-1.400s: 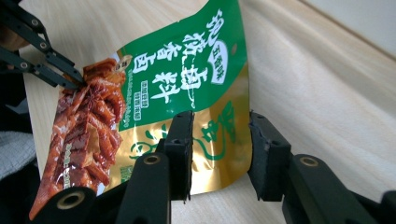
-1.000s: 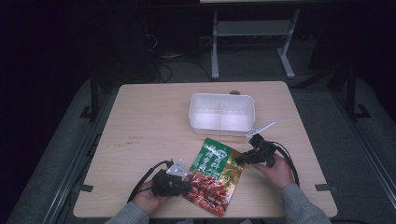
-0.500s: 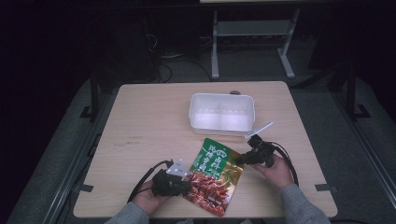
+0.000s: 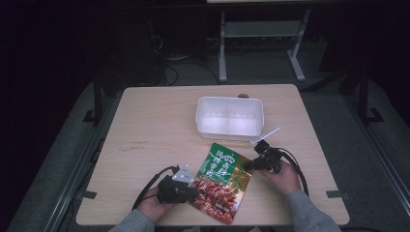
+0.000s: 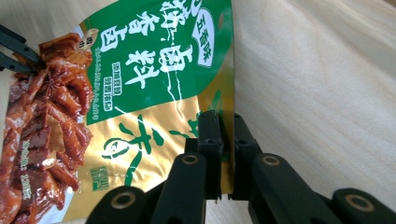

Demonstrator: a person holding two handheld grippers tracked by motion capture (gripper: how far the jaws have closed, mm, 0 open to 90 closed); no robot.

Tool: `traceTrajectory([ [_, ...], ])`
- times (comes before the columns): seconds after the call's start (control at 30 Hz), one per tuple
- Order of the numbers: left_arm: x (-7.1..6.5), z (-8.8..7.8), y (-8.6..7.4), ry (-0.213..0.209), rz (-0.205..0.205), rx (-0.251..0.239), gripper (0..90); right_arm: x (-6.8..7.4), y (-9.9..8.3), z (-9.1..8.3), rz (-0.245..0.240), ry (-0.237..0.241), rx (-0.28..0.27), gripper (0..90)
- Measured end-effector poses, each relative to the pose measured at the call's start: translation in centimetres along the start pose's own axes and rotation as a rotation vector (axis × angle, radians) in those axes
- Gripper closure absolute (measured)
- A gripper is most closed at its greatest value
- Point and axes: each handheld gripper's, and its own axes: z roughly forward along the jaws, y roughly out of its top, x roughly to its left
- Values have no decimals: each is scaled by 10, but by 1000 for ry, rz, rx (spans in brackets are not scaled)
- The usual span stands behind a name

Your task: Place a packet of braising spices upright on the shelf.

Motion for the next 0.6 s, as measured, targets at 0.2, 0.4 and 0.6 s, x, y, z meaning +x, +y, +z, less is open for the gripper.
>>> traceTrajectory([
  [0.2,0,-2,0,1,-3,-3,802,1,0,-2,-4,5,-3,896],
  [0.4,2,-7,-2,20,-8,-11,773,5,1,-6,-14,0,-12,897],
  [0.6,6,-17,-7,41,-20,-28,735,10,1,-10,-19,-19,-19,898],
])
